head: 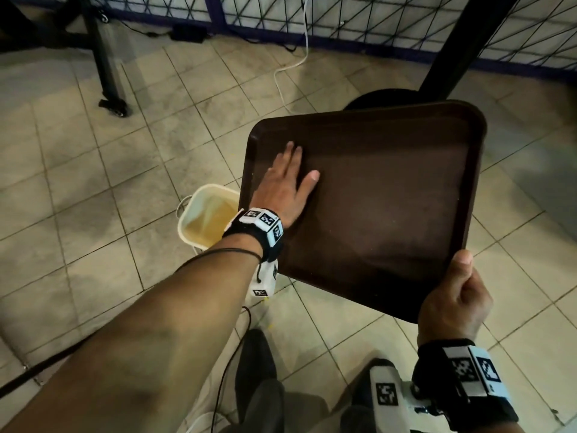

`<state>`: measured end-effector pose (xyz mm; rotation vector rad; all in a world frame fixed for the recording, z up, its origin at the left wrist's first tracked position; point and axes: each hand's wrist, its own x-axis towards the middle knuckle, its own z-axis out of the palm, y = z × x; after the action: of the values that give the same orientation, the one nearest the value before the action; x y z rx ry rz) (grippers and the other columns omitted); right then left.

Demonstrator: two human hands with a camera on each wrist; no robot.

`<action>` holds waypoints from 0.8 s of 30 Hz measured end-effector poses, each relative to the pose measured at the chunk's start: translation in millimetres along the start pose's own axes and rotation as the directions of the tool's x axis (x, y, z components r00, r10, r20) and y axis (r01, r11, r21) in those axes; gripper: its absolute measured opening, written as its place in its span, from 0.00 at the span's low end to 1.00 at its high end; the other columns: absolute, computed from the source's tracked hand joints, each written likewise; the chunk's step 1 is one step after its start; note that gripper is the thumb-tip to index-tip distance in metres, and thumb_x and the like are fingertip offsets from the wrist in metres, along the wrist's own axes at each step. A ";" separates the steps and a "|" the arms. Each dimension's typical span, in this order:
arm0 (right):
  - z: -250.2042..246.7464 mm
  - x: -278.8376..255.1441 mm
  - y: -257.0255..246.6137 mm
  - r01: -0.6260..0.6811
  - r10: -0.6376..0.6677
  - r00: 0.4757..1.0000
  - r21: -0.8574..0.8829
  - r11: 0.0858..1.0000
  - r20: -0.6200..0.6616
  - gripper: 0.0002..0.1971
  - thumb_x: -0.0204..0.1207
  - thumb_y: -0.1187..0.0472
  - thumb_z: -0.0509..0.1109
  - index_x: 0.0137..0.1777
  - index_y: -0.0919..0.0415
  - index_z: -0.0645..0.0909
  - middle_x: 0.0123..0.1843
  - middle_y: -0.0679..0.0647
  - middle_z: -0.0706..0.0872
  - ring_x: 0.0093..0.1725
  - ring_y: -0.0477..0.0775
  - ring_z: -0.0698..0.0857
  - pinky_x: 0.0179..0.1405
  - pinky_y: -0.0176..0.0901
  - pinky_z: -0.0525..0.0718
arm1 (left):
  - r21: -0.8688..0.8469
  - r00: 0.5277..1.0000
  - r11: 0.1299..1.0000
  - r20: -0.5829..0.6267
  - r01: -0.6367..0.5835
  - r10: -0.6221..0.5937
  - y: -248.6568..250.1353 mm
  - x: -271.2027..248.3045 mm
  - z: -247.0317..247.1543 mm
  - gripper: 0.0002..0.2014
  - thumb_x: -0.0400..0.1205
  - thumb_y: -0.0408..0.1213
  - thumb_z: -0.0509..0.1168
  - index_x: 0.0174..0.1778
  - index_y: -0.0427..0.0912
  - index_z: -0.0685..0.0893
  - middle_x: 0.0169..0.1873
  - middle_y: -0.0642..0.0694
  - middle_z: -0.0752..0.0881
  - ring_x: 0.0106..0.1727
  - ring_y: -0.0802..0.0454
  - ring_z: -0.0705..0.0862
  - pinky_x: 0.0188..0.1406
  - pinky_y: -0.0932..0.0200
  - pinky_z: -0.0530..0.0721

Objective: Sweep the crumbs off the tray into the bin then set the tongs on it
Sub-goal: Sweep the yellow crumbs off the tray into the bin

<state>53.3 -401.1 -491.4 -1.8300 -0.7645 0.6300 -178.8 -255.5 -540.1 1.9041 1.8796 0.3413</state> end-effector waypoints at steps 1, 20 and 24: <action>0.2 0.0 0.2 -0.004 0.005 1.000 0.004 1.000 -0.002 0.25 0.88 0.45 0.53 0.29 0.55 0.68 0.27 0.50 0.68 0.25 0.43 0.67 0.30 0.43 0.68 | -0.006 0.999 1.000 0.040 0.022 -0.022 -3.6 -5.5 4.6 0.35 0.87 0.64 0.41 0.87 0.52 0.44 0.87 0.55 0.40 0.87 0.53 0.44 0.82 0.49 0.51; -0.1 4.5 8.7 0.025 -0.025 1.000 0.019 0.999 -0.011 0.23 0.89 0.47 0.53 0.30 0.52 0.68 0.21 0.35 0.75 0.24 0.36 0.72 0.23 0.23 0.67 | 0.008 0.962 0.976 0.164 0.219 -0.217 -51.5 -14.6 1.2 0.39 0.84 0.69 0.37 0.87 0.50 0.45 0.87 0.51 0.45 0.86 0.47 0.55 0.84 0.47 0.53; 1.2 2.0 7.4 0.014 -0.014 1.000 0.012 1.000 0.003 0.24 0.88 0.44 0.53 0.30 0.52 0.69 0.27 0.46 0.71 0.27 0.42 0.70 0.29 0.37 0.70 | 0.049 0.929 0.955 0.222 0.293 -0.297 -70.6 -74.5 25.2 0.40 0.83 0.69 0.37 0.87 0.49 0.46 0.87 0.51 0.45 0.84 0.45 0.60 0.82 0.44 0.59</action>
<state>55.3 -401.0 -498.8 -1.8113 -0.7732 0.6270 -232.6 -334.2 -585.7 1.5599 1.9746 0.0109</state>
